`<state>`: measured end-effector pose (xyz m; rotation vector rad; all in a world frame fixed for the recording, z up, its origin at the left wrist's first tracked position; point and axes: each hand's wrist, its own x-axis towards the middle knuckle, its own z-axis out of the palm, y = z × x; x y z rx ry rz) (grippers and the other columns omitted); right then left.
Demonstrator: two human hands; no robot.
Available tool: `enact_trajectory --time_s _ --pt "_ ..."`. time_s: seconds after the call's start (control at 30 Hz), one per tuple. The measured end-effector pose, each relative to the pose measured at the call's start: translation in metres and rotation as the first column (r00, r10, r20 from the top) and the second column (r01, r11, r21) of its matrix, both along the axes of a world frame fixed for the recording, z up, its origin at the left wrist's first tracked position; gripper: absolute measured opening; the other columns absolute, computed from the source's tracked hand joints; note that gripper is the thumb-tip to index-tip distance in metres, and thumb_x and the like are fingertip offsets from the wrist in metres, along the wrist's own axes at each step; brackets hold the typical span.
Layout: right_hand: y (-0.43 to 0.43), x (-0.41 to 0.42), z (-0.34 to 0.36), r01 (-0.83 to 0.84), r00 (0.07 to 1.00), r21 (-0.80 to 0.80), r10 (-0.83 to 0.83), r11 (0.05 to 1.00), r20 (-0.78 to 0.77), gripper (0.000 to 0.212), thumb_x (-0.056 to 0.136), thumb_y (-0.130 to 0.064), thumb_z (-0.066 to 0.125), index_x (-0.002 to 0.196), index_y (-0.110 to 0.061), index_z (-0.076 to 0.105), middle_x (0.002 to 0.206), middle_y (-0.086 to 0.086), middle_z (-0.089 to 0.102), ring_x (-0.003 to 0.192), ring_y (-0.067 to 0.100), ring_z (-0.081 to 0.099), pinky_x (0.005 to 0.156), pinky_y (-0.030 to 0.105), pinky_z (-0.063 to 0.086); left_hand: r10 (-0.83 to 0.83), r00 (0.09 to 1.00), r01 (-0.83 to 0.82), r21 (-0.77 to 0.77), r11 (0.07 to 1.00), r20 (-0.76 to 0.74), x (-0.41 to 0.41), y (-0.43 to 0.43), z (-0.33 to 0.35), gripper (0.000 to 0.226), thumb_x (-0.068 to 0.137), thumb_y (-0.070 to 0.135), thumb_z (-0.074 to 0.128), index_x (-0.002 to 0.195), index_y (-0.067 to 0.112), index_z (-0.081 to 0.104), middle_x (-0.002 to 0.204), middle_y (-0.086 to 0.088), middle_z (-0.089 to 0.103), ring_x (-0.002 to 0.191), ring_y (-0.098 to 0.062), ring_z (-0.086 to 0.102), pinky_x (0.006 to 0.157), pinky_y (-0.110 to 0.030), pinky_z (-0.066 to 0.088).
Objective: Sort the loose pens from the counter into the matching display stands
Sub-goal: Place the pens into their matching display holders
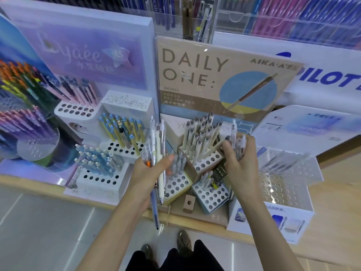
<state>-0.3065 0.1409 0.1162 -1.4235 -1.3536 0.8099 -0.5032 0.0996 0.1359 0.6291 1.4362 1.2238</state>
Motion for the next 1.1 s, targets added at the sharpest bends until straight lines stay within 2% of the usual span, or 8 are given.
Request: enact_trajectory --time_s 0.13,0.23,0.33,0.43,0.73,0.83,0.97,1.1 --pt "-0.009 -0.006 0.005 -0.009 0.987 0.044 0.016 0.999 -0.157 0.019 0.095 -0.047 0.048 0.089 -0.03 0.052 0.07 -0.008 0.057 0.055 0.011 0.049 0.053 0.026 0.039 -0.005 1.0 0.005 -0.001 1.0 0.009 -0.007 -0.002 -0.002 0.031 0.063 0.031 0.078 0.087 0.015 0.066 0.06 0.004 0.068 0.059 -0.008 0.065 0.081 -0.035 0.05" --pt "-0.007 -0.006 0.003 0.007 0.983 0.037 -0.001 0.999 -0.181 0.015 0.098 -0.032 0.051 0.092 -0.019 0.055 0.07 -0.008 0.058 0.052 0.012 0.047 0.051 0.026 0.039 -0.019 1.0 0.019 0.0 1.0 0.019 -0.011 -0.004 -0.002 0.041 0.056 0.036 0.077 0.089 0.014 0.066 0.06 0.004 0.068 0.058 -0.007 0.065 0.074 -0.032 0.05" --pt "0.002 -0.003 0.0 -0.004 0.99 -0.028 0.0 1.0 -0.142 0.012 0.092 -0.029 0.063 0.1 -0.022 0.058 0.086 -0.004 0.062 0.073 0.015 0.056 0.069 0.037 0.043 -0.023 1.0 0.023 -0.02 1.0 0.018 -0.016 -0.006 -0.005 0.029 0.064 0.029 0.077 0.087 0.015 0.067 0.059 0.004 0.068 0.055 -0.006 0.064 0.063 -0.027 0.053" --pt "0.01 -0.005 0.001 0.014 1.0 -0.026 -0.015 1.0 -0.025 0.015 0.087 -0.033 0.069 0.1 -0.028 0.063 0.089 -0.015 0.068 0.087 0.006 0.064 0.076 0.029 0.05 -0.003 1.0 0.004 -0.032 0.999 0.026 -0.021 -0.005 -0.008 0.016 0.074 0.019 0.076 0.086 0.015 0.067 0.06 0.005 0.069 0.053 -0.007 0.064 0.052 -0.019 0.053" --pt "0.018 -0.012 -0.004 0.039 0.999 -0.042 -0.04 0.998 -0.035 0.001 0.088 -0.028 0.068 0.087 -0.027 0.068 0.077 -0.013 0.07 0.072 0.003 0.065 0.061 0.018 0.047 -0.009 0.999 0.01 -0.029 1.0 0.035 -0.024 -0.003 -0.01 0.026 0.068 0.023 0.076 0.09 0.011 0.067 0.055 0.004 0.065 0.05 -0.007 0.061 0.047 -0.02 0.051" --pt "0.016 -0.011 -0.005 0.049 0.996 -0.047 -0.053 0.998 -0.075 0.006 0.087 -0.025 0.069 0.083 -0.021 0.071 0.071 -0.003 0.069 0.066 0.007 0.062 0.06 0.021 0.048 -0.015 1.0 0.016 -0.035 0.999 0.015 -0.023 -0.001 -0.011 0.022 0.069 0.025 0.076 0.086 0.013 0.069 0.054 0.003 0.065 0.051 -0.007 0.062 0.05 -0.022 0.053" --pt "0.008 -0.009 -0.011 0.008 0.999 -0.031 -0.007 0.999 0.039 0.021 0.089 -0.026 0.066 0.08 -0.007 0.066 0.058 0.001 0.055 0.053 0.009 0.046 0.053 0.026 0.038 -0.027 1.0 0.027 -0.022 0.999 0.006 -0.02 0.0 -0.012 0.017 0.073 0.022 0.075 0.086 0.013 0.069 0.054 0.003 0.064 0.05 -0.008 0.061 0.054 -0.023 0.052" --pt "0.004 -0.01 -0.019 0.025 0.991 -0.075 -0.015 0.997 0.135 0.035 0.092 -0.018 0.061 0.063 -0.004 0.048 0.051 0.005 0.037 0.05 0.014 0.033 0.052 0.03 0.027 -0.027 0.999 0.027 -0.009 1.0 0.033 -0.015 0.002 -0.009 0.017 0.074 0.017 0.075 0.088 0.01 0.068 0.055 0.004 0.066 0.049 -0.007 0.061 0.048 -0.018 0.05"
